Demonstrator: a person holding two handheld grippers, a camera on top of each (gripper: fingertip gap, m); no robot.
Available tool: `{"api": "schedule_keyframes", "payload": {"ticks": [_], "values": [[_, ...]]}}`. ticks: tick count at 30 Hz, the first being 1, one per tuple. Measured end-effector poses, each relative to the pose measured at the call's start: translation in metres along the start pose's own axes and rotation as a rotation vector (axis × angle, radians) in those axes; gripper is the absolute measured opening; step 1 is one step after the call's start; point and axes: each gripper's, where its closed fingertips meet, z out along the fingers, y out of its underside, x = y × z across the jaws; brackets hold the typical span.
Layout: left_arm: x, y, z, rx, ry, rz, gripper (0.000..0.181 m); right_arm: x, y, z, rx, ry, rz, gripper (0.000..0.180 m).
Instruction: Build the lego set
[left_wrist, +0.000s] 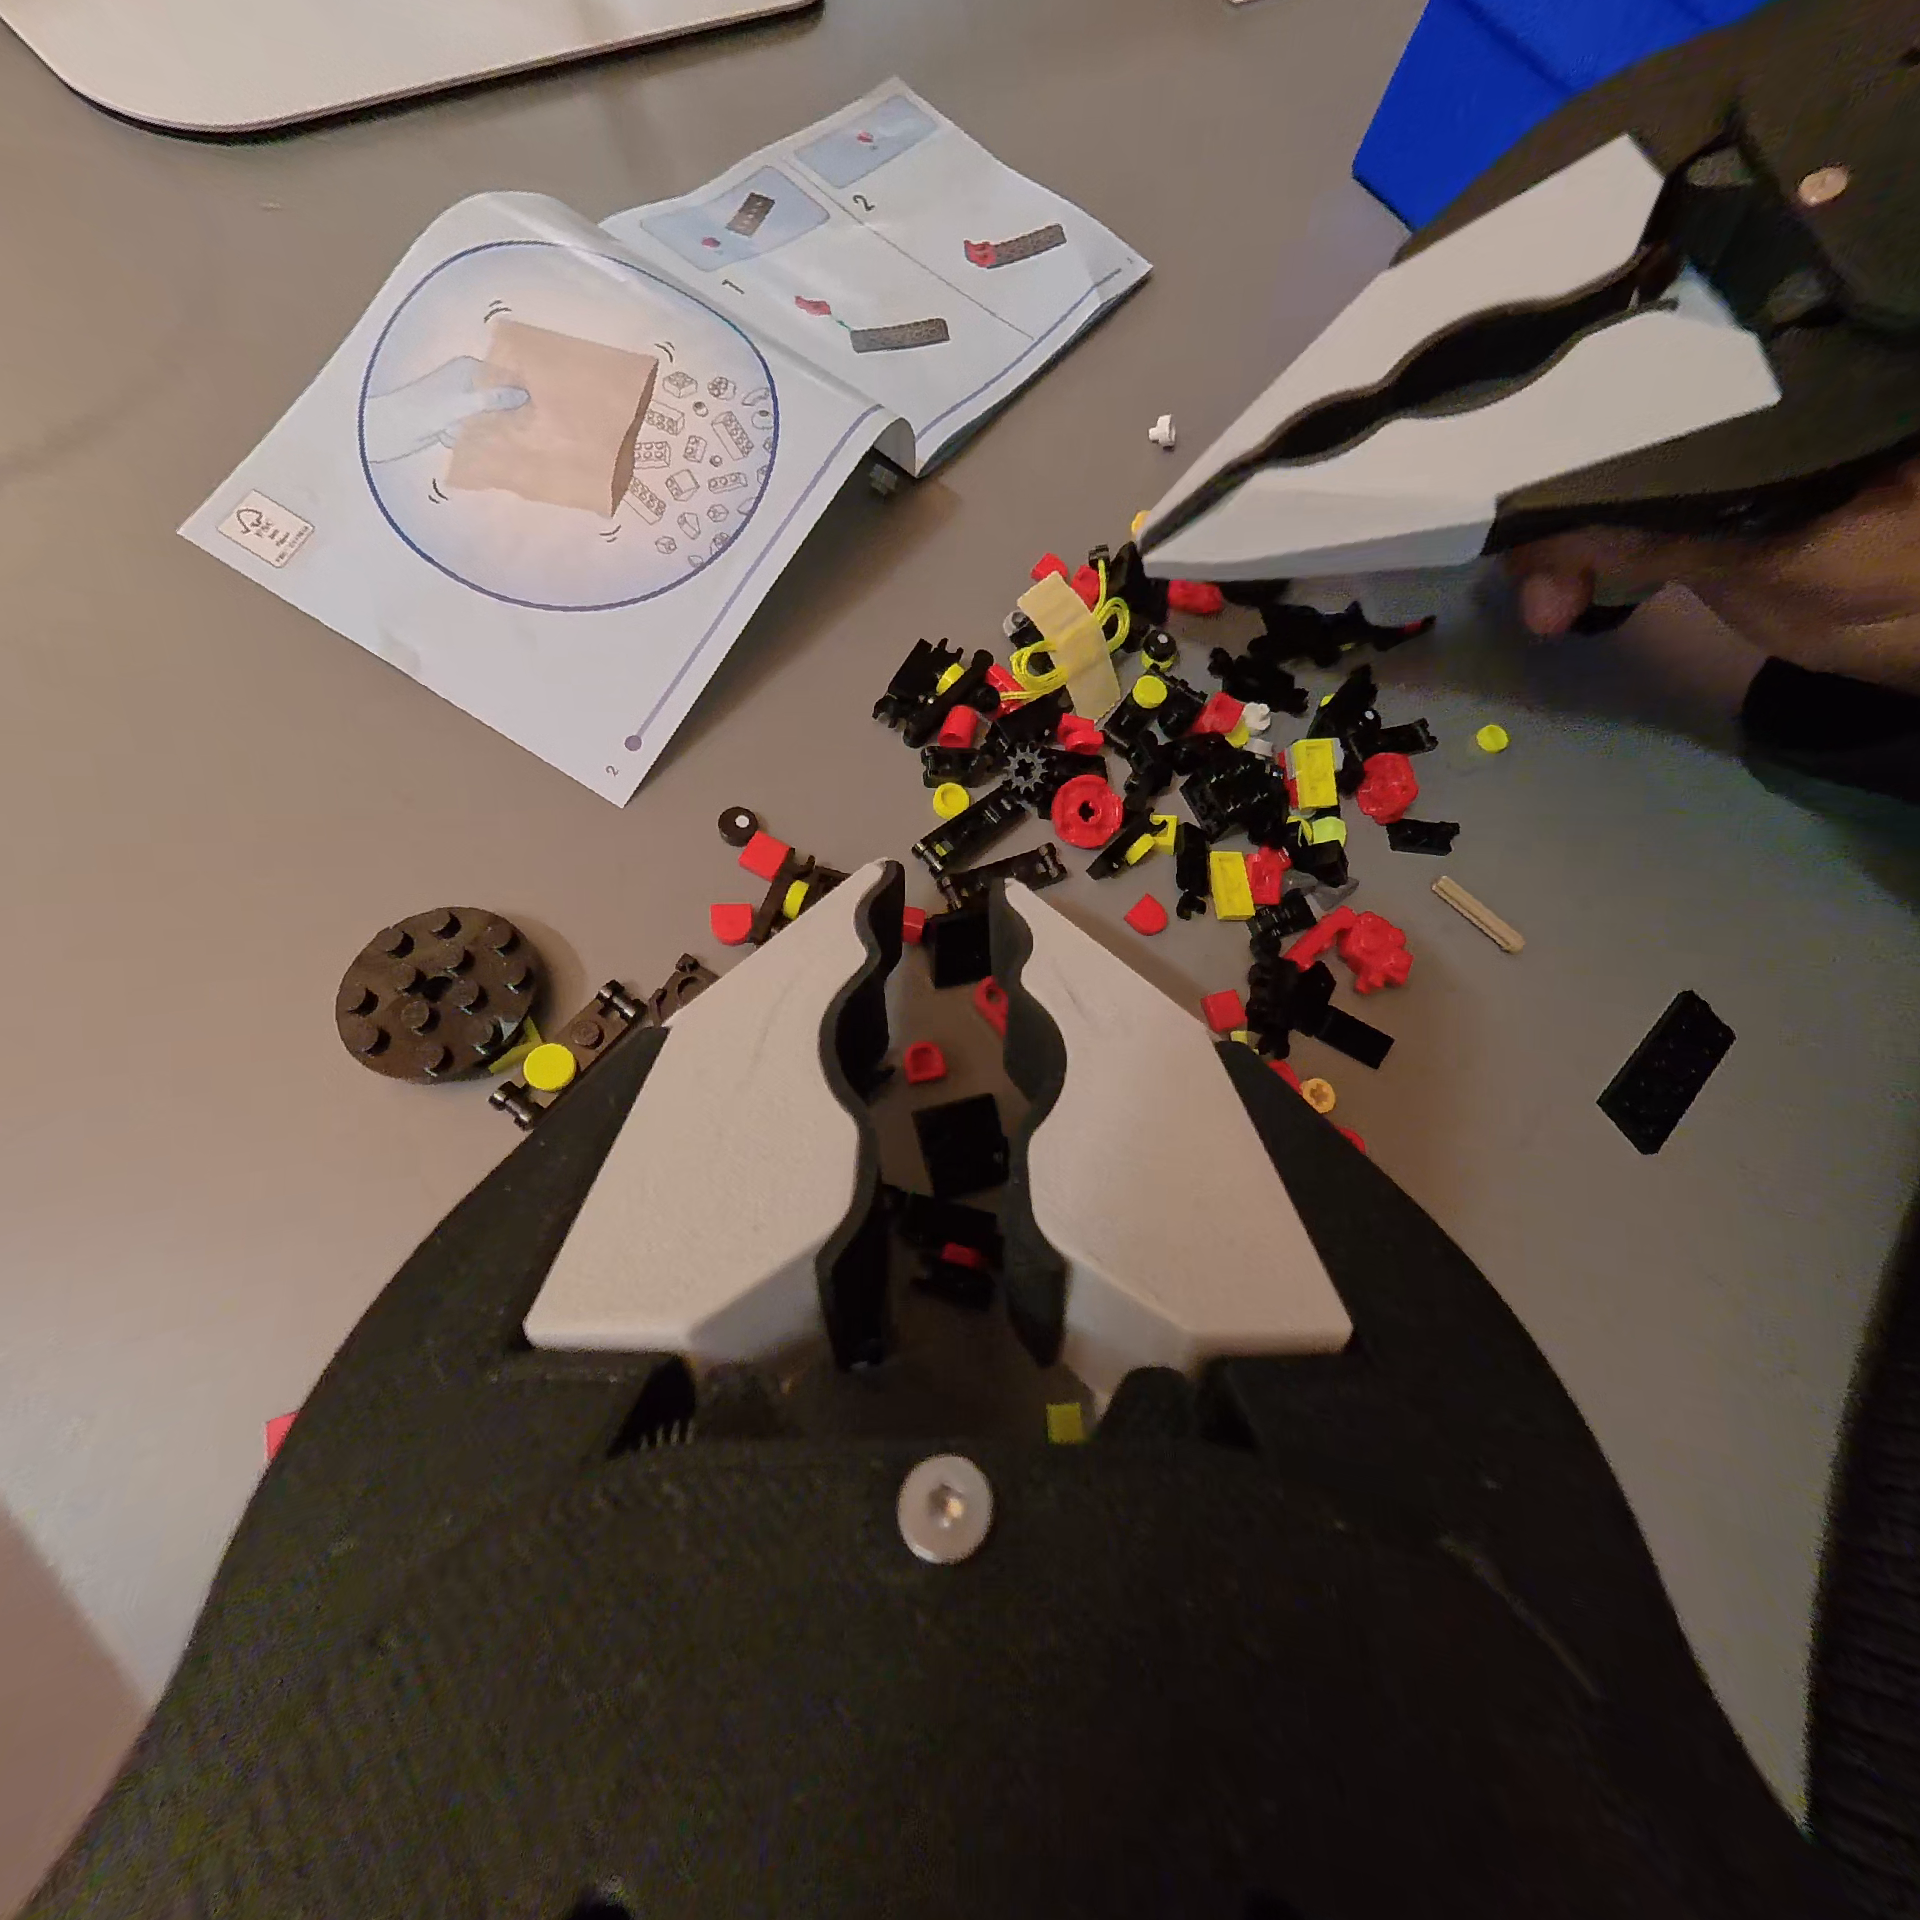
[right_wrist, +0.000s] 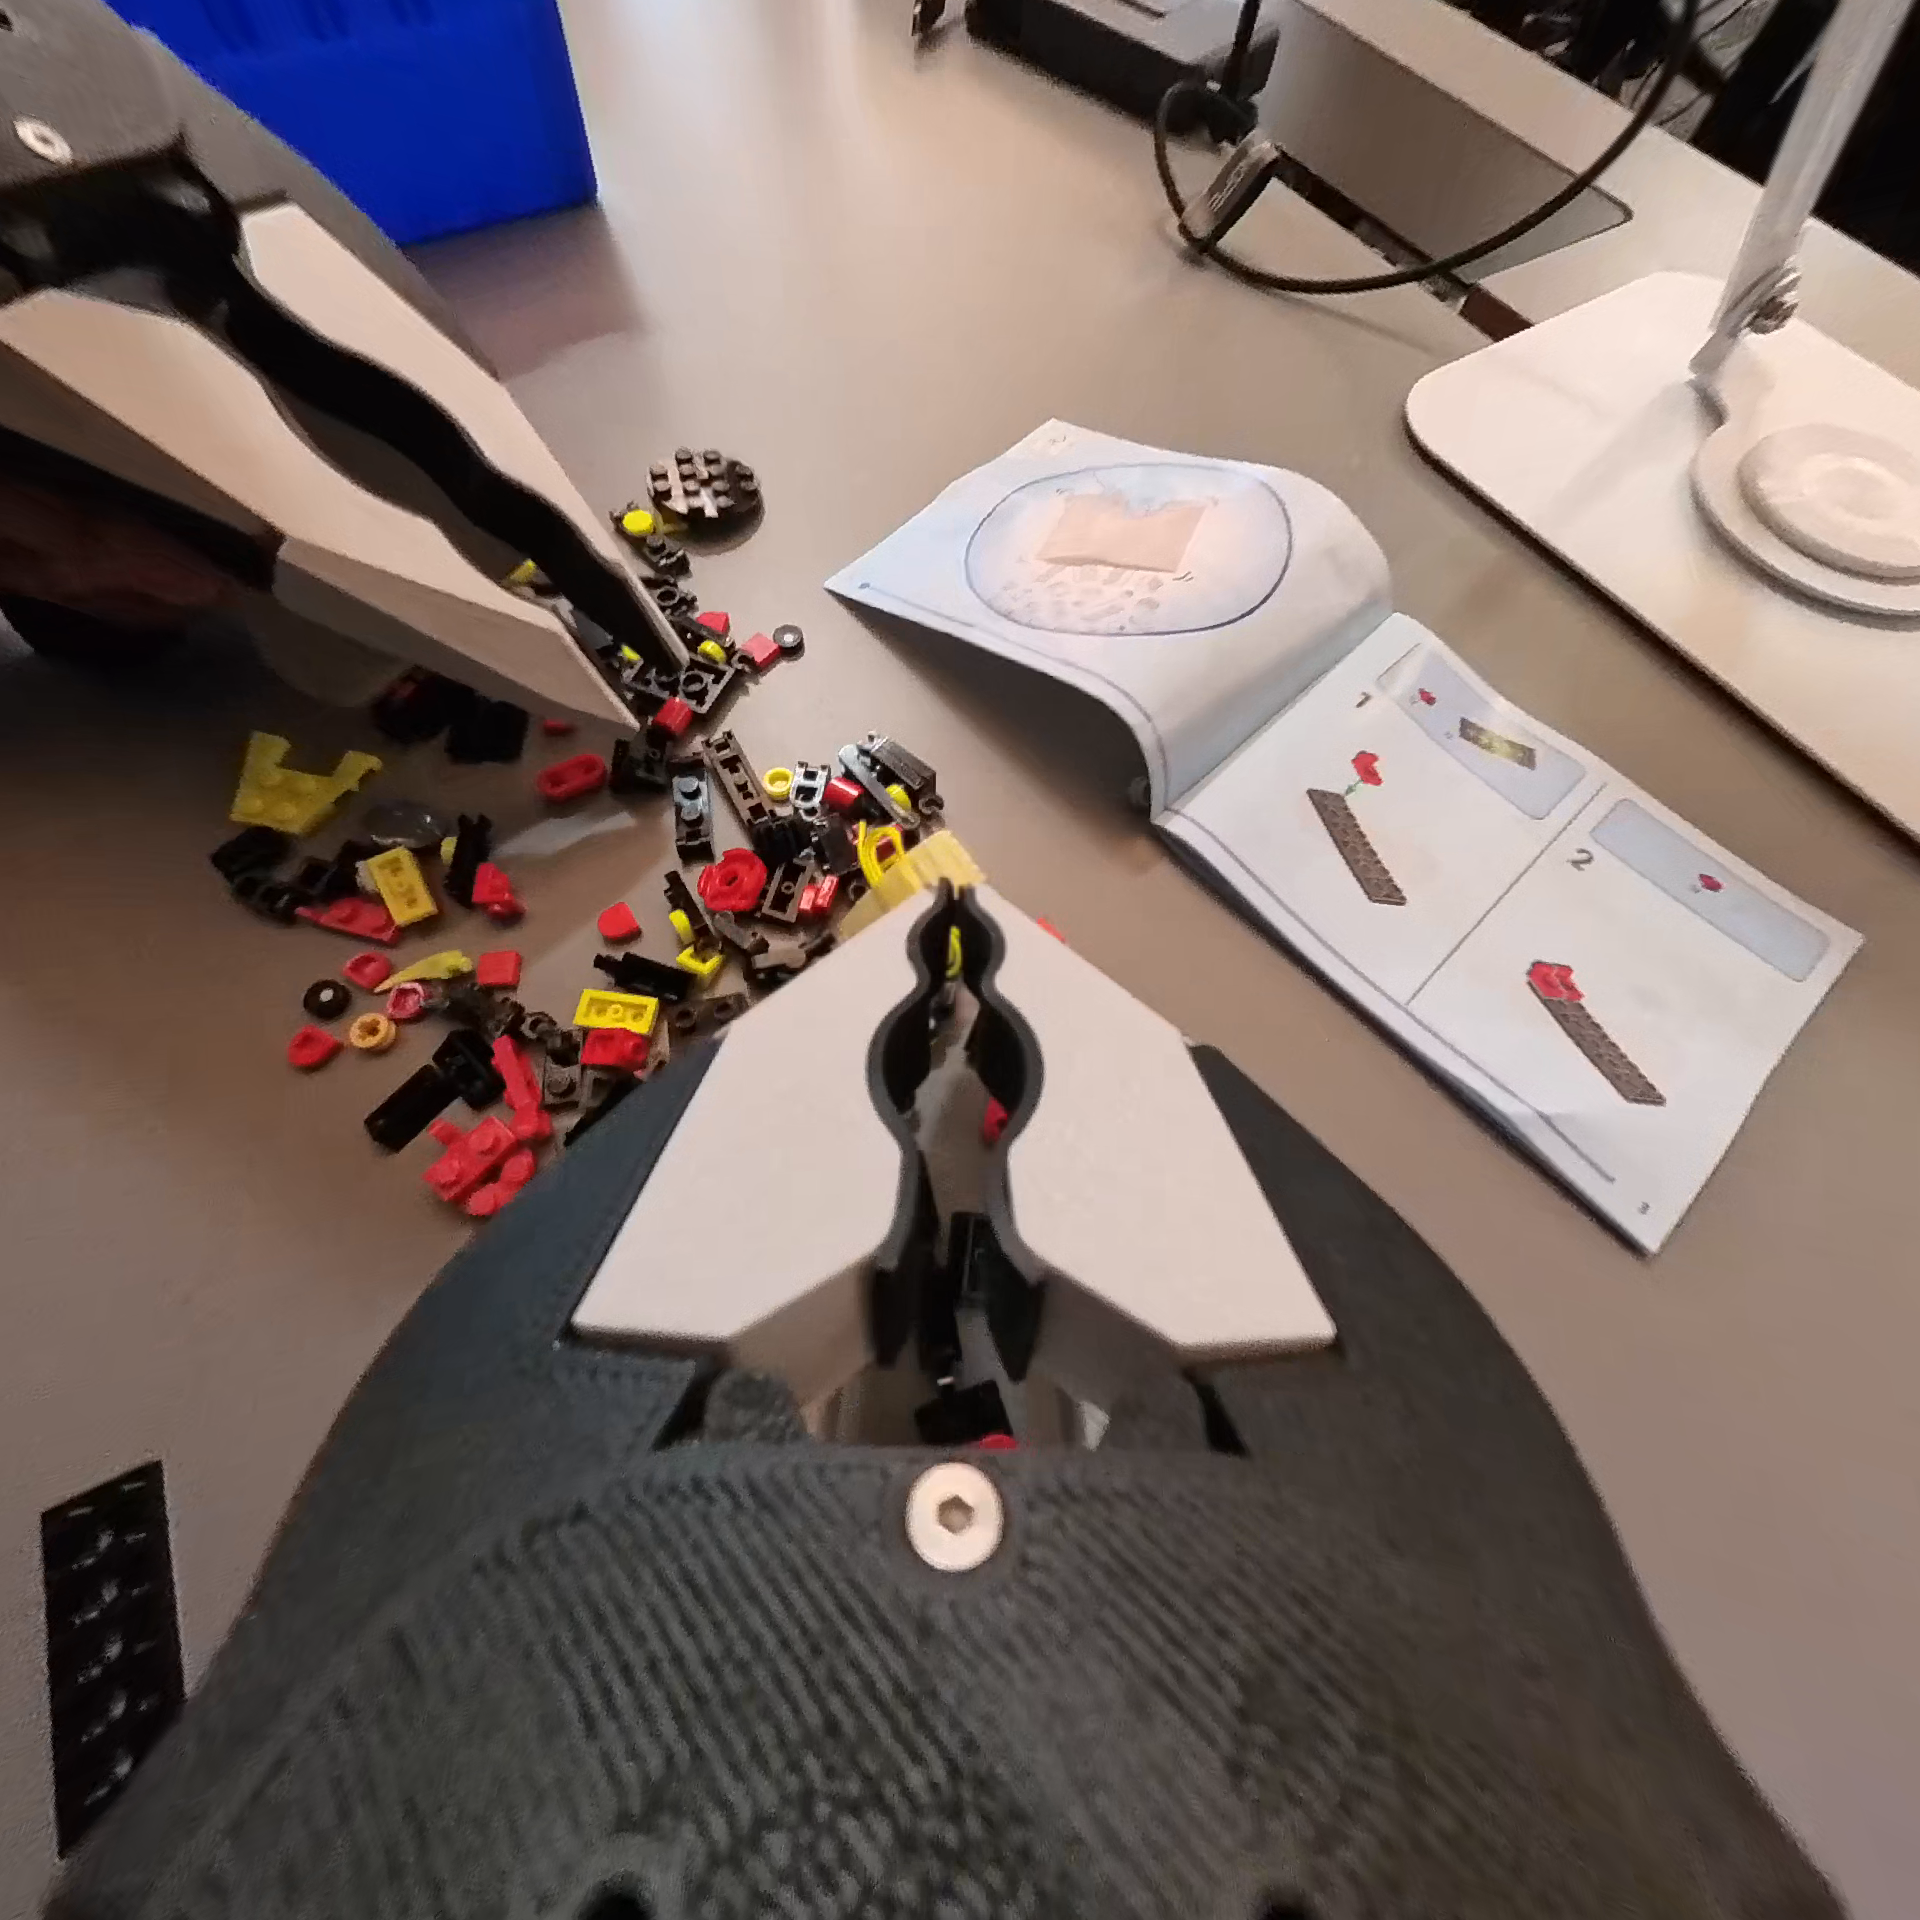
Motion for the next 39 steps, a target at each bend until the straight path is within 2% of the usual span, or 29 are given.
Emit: {"api": "schedule_keyframes", "payload": {"ticks": [1, 3, 5, 8, 11, 16, 20, 22, 25, 30, 34, 36, 39], "values": [[0.000, 0.000, 0.000, -0.002, 0.000, 0.000, 0.013, 0.001, -0.001, 0.001, 0.001, -0.003, 0.009, 0.006], [0.000, 0.001, 0.001, -0.005, 0.000, 0.001, 0.014, -0.001, 0.006, 0.008, -0.043, -0.025, 0.043, 0.034], [0.000, 0.001, 0.001, -0.007, 0.000, 0.002, 0.013, -0.009, 0.019, 0.016, -0.118, -0.064, 0.057, 0.042], [0.000, 0.001, 0.001, -0.005, -0.002, 0.004, 0.013, -0.009, 0.017, 0.014, -0.117, -0.035, -0.007, 0.017], [0.000, 0.000, 0.000, -0.003, -0.003, 0.007, 0.013, -0.005, 0.012, 0.008, -0.097, 0.012, -0.076, 0.016], [0.001, 0.000, 0.000, -0.003, -0.003, 0.009, 0.013, -0.010, 0.002, -0.003, -0.019, -0.030, -0.077, 0.015], [0.001, 0.001, 0.001, -0.004, -0.004, 0.010, 0.013, -0.023, 0.009, -0.009, -0.036, -0.149, -0.038, 0.016], [0.000, 0.001, 0.001, -0.005, -0.005, 0.011, 0.013, -0.028, 0.016, -0.008, -0.069, -0.195, -0.025, 0.025], [0.000, 0.001, 0.001, -0.012, -0.003, 0.006, 0.013, -0.021, 0.021, -0.001, -0.097, -0.147, -0.040, 0.038], [0.000, 0.001, 0.001, -0.011, -0.002, 0.004, 0.013, -0.011, 0.009, 0.008, -0.046, -0.060, -0.029, 0.030], [0.001, 0.001, 0.001, -0.009, -0.001, 0.008, 0.013, -0.005, 0.015, 0.015, -0.086, -0.036, 0.021, 0.021], [0.001, 0.001, 0.001, -0.009, -0.001, 0.010, 0.013, -0.007, 0.016, 0.014, -0.094, -0.049, 0.030, 0.005], [0.001, 0.001, 0.001, -0.012, -0.001, 0.010, 0.013, -0.005, 0.019, 0.012, -0.111, -0.042, 0.015, 0.001]]}}
